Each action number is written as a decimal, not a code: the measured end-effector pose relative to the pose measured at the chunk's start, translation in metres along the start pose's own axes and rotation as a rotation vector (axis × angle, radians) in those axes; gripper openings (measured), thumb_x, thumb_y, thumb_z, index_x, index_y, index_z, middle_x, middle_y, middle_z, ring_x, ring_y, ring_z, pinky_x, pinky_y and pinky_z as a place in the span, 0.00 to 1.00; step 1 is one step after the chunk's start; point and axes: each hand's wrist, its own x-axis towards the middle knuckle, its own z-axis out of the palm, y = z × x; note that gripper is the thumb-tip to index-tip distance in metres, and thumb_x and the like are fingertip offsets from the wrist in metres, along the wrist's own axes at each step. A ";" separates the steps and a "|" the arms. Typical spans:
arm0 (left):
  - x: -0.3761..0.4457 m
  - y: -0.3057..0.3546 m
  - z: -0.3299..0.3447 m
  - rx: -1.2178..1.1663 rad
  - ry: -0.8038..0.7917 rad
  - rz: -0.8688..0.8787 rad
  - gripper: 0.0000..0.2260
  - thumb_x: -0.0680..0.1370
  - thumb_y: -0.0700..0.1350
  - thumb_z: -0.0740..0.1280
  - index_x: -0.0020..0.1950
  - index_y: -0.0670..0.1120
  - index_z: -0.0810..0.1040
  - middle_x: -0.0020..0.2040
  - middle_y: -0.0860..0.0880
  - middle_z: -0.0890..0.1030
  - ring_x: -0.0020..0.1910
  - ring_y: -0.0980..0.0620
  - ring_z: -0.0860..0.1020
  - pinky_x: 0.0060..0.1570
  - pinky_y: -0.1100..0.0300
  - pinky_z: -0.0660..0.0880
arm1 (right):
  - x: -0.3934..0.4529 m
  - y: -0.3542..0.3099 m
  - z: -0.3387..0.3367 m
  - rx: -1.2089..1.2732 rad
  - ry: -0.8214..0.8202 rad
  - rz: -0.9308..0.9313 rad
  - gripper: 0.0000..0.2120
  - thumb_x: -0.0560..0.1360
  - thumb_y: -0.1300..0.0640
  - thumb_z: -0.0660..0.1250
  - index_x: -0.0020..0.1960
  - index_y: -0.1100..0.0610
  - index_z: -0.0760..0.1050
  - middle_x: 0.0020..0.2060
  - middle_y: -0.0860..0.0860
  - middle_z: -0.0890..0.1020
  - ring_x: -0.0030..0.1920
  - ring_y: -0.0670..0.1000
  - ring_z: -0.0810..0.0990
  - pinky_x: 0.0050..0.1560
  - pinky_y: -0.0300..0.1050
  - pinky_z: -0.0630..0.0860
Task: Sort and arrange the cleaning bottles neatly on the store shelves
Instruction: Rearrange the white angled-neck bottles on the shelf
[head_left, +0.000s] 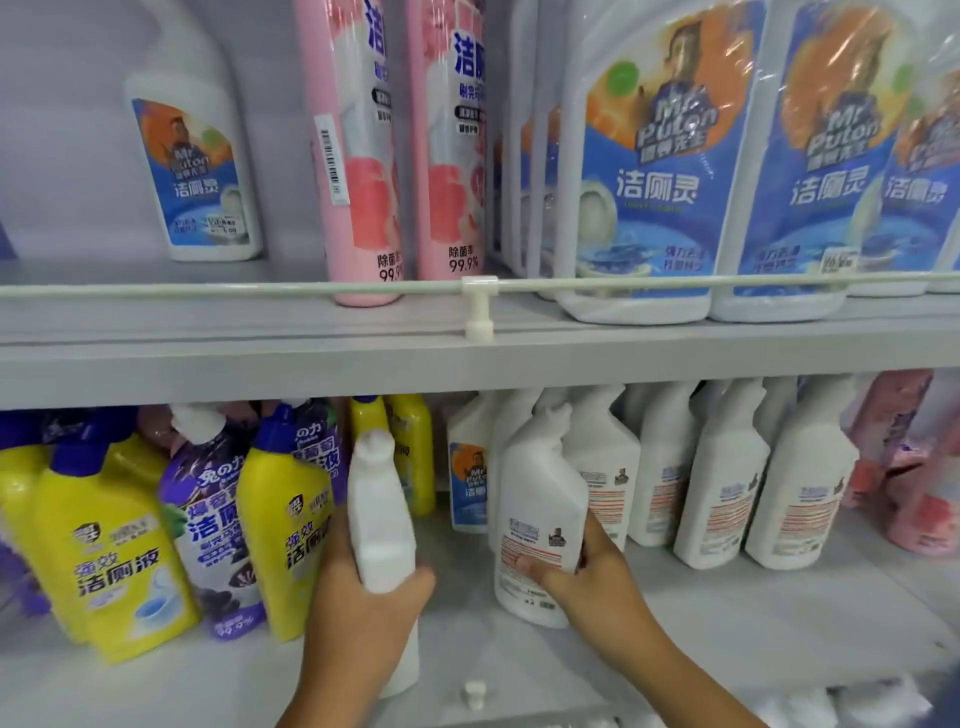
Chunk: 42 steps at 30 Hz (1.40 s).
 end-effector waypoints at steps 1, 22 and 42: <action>-0.001 0.000 -0.010 -0.007 0.019 -0.012 0.27 0.68 0.37 0.78 0.62 0.54 0.74 0.45 0.52 0.80 0.43 0.52 0.79 0.37 0.60 0.71 | -0.002 -0.005 0.008 0.020 -0.025 -0.006 0.28 0.69 0.55 0.80 0.63 0.41 0.73 0.54 0.41 0.85 0.55 0.42 0.83 0.43 0.34 0.81; -0.023 -0.037 -0.038 0.062 0.516 0.288 0.48 0.63 0.50 0.82 0.77 0.43 0.63 0.71 0.46 0.68 0.71 0.38 0.69 0.72 0.39 0.68 | 0.017 -0.036 0.088 -0.160 -0.366 0.017 0.12 0.76 0.53 0.72 0.58 0.46 0.75 0.56 0.41 0.82 0.57 0.43 0.81 0.64 0.44 0.78; 0.045 0.016 0.130 0.119 -0.272 -0.020 0.22 0.73 0.60 0.75 0.60 0.52 0.72 0.56 0.52 0.81 0.57 0.46 0.81 0.48 0.56 0.74 | 0.060 -0.063 -0.063 -0.547 0.273 -0.174 0.28 0.71 0.46 0.77 0.66 0.52 0.72 0.56 0.44 0.77 0.56 0.48 0.76 0.55 0.42 0.72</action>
